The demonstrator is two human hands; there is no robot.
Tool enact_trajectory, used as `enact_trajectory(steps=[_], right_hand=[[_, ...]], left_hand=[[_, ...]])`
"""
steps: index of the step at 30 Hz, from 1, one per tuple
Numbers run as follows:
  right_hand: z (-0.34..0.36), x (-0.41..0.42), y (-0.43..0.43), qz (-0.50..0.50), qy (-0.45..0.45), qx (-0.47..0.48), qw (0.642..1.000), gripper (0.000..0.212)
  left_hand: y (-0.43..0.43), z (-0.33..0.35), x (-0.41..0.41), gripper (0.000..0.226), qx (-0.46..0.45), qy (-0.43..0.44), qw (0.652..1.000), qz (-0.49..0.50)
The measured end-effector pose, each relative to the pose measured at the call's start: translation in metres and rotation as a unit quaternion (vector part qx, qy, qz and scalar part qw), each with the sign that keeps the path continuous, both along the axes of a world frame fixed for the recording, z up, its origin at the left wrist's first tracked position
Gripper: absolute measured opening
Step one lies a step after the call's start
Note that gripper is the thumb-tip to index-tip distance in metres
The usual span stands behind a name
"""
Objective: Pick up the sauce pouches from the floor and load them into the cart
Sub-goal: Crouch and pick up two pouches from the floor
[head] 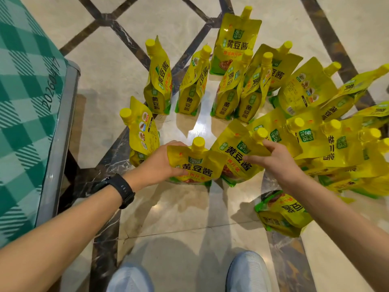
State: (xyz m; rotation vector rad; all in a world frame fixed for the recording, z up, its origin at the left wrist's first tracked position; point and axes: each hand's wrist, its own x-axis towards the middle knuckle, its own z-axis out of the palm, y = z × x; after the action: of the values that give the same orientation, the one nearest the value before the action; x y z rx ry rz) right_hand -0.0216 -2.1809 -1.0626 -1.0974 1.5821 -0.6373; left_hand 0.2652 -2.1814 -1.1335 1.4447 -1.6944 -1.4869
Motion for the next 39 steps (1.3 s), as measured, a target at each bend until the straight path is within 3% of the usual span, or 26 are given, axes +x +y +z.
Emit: enact_trajectory(steps=[5,10,14,19,23,30,35,39], right_hand=[[-0.004,-0.005,-0.007,-0.040,-0.002,0.007,0.999,0.020],[-0.010,-0.007,-0.005,-0.040,0.012,-0.008,0.999,0.016],[-0.015,-0.011,-0.002,-0.053,-0.045,0.013,0.998,0.018],[-0.018,-0.009,0.000,-0.055,-0.049,-0.015,0.997,0.014],[-0.009,-0.007,-0.003,-0.008,0.001,-0.044,0.999,0.007],[0.002,-0.009,-0.014,0.157,-0.014,0.012,0.987,0.012],[-0.031,-0.010,0.007,0.059,-0.030,0.010,0.998,0.039],[-0.041,-0.012,0.013,0.082,-0.057,0.055,0.993,0.052]], left_hand=[[0.000,-0.002,0.001,0.046,-0.044,-0.034,0.998,-0.018],[0.020,0.016,0.001,0.024,-0.088,-0.089,0.992,-0.003],[0.043,0.026,0.012,0.035,-0.072,-0.161,0.984,-0.014],[0.082,0.001,0.025,0.055,0.037,-0.014,0.995,0.087],[0.099,-0.012,0.022,0.059,0.021,0.009,0.997,0.073],[0.091,-0.014,0.027,0.047,0.040,0.058,0.993,0.091],[0.086,-0.018,0.024,0.069,0.054,0.079,0.988,0.123],[0.098,-0.022,0.023,0.081,0.087,0.095,0.989,0.066]])
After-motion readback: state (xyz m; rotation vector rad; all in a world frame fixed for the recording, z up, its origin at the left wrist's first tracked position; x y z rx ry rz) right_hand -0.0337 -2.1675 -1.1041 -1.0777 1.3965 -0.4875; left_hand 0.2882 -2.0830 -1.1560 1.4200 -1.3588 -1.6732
